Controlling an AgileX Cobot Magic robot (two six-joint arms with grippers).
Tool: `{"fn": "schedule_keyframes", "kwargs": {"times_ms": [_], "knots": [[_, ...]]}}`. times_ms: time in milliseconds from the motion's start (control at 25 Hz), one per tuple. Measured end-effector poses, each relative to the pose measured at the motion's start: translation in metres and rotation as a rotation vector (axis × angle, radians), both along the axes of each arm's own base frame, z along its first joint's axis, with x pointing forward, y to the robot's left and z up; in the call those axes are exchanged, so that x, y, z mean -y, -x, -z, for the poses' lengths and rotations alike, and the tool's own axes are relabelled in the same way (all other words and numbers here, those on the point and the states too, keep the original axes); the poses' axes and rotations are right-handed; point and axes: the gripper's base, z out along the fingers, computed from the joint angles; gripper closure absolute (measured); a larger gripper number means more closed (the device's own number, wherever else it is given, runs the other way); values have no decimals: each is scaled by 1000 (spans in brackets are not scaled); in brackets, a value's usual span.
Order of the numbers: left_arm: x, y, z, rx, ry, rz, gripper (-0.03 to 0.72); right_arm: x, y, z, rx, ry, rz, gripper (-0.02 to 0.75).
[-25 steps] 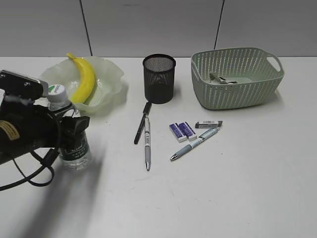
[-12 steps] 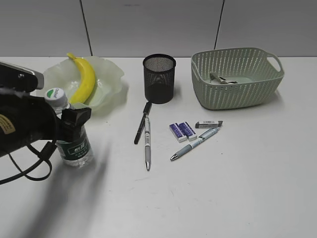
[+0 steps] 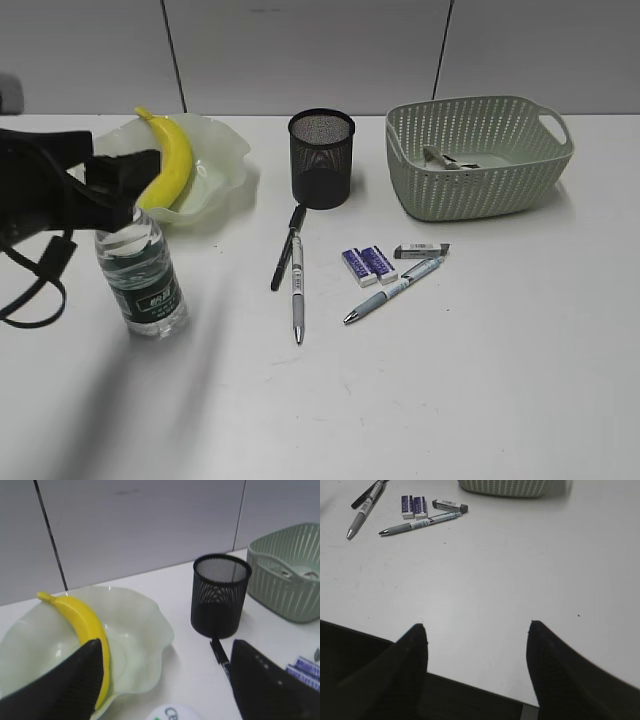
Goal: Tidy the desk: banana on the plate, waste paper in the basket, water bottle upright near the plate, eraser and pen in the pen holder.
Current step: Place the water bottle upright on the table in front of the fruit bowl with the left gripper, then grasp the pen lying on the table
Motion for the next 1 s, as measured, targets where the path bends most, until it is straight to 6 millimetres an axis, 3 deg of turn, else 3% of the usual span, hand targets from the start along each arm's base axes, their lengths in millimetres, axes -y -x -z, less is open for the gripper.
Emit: {"fn": "schedule_keyframes", "kwargs": {"times_ms": [240,400,520,760,1000], "knots": [[-16,26,-43,-56,30,-31,98,0,0,0,0,0,0,245],[-26,45,-75,-270,-68,-15,113,0,0,0,0,0,0,245],[-34,63,-86,-482,-177,-3,149,0,0,0,0,0,0,245],[-53,112,-87,-826,-334,18,170,0,0,0,0,-1,0,245],[-76,166,-91,-658,-261,23,171,0,0,0,-1,-3,-1,245]]}}
